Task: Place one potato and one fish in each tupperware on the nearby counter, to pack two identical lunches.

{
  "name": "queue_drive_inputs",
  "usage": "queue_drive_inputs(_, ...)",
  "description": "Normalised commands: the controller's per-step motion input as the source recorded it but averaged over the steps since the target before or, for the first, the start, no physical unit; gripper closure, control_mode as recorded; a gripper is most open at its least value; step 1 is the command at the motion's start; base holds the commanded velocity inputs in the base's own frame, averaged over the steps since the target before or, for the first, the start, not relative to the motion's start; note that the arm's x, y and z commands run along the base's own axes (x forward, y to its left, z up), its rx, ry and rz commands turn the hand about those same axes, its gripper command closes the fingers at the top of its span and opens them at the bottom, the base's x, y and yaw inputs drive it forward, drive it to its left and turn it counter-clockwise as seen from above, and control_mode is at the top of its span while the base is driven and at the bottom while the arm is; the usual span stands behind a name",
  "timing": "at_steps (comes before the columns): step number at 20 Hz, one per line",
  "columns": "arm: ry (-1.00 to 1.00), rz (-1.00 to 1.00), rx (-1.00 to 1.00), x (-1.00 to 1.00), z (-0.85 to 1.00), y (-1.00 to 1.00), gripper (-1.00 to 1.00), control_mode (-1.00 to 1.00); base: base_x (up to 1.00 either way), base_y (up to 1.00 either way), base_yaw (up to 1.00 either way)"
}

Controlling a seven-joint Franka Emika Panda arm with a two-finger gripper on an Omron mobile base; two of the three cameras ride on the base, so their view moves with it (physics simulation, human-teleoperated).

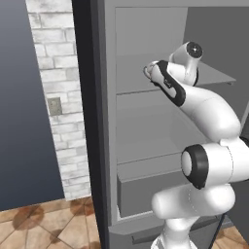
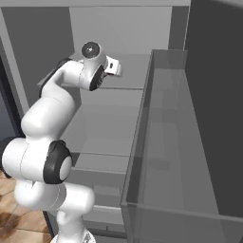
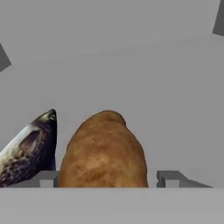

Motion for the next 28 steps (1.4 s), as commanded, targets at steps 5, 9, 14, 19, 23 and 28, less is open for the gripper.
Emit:
queue_drive_inputs(5,0.09,0.00,0.00,0.00,-0.25,0.00,1.00,-1.00,0.00,0.00,0.00)
queue_drive_inputs(9,0.08,-0.02,0.00,-0.21,-0.16,-0.08,1.00,-1.00,0.00,0.00,0.00)
queue_drive_inputs(14,-0.01,-0.03,0.00,-0.98,-0.22,-0.34,1.00,-1.00,0.00,0.00,0.00)
queue_drive_inputs(19,-0.08,-0.01,0.00,-1.00,-0.24,-0.25,1.00,-1.00,0.00,0.00,0.00)
queue_drive_inputs(23,-0.08,-0.01,-0.06,-1.00,0.06,0.00,1.00,-1.00,0.00,0.00,0.00)
queue_drive_inputs(28,-0.06,0.00,-0.11,-1.00,0.38,0.00,1.00,-1.00,0.00,0.00,0.00)
